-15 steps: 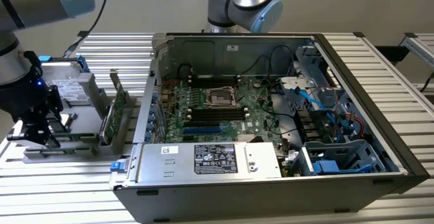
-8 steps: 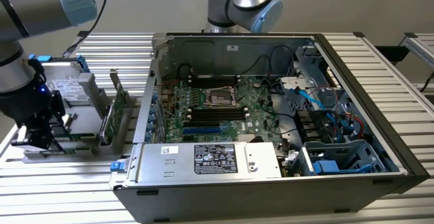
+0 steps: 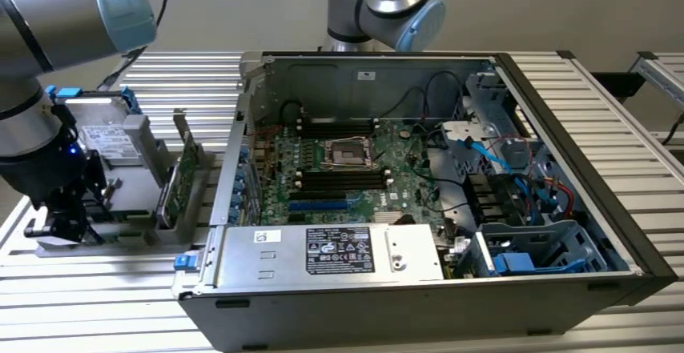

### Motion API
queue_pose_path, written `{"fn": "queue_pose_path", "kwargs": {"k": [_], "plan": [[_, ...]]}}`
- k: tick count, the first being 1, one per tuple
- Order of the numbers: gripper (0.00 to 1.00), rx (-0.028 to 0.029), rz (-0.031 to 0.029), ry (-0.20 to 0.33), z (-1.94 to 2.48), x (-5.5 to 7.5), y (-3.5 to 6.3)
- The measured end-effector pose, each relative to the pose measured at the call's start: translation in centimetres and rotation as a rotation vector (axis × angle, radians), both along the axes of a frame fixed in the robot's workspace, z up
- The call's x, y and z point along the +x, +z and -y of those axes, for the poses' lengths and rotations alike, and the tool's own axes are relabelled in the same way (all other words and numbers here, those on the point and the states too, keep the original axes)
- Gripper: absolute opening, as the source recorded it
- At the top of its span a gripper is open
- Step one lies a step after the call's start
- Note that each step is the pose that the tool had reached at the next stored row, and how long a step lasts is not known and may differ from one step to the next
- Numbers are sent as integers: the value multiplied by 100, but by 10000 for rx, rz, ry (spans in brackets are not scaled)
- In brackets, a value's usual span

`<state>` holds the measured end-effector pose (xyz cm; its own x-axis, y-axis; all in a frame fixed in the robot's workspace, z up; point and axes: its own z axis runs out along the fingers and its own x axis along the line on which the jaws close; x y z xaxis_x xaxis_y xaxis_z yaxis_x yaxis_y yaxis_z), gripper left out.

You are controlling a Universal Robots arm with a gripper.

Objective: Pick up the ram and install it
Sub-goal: 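Pick up the ram and move it above insertion slot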

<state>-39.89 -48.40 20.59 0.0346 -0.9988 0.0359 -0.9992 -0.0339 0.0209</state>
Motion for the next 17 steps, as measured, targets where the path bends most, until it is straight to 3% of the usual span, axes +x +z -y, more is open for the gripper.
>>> {"fn": "queue_pose_path", "kwargs": {"k": [7, 17], "plan": [[45, 2, 1, -9, 8, 0, -126], [45, 0, -4, -9, 9, 7, -129]]}}
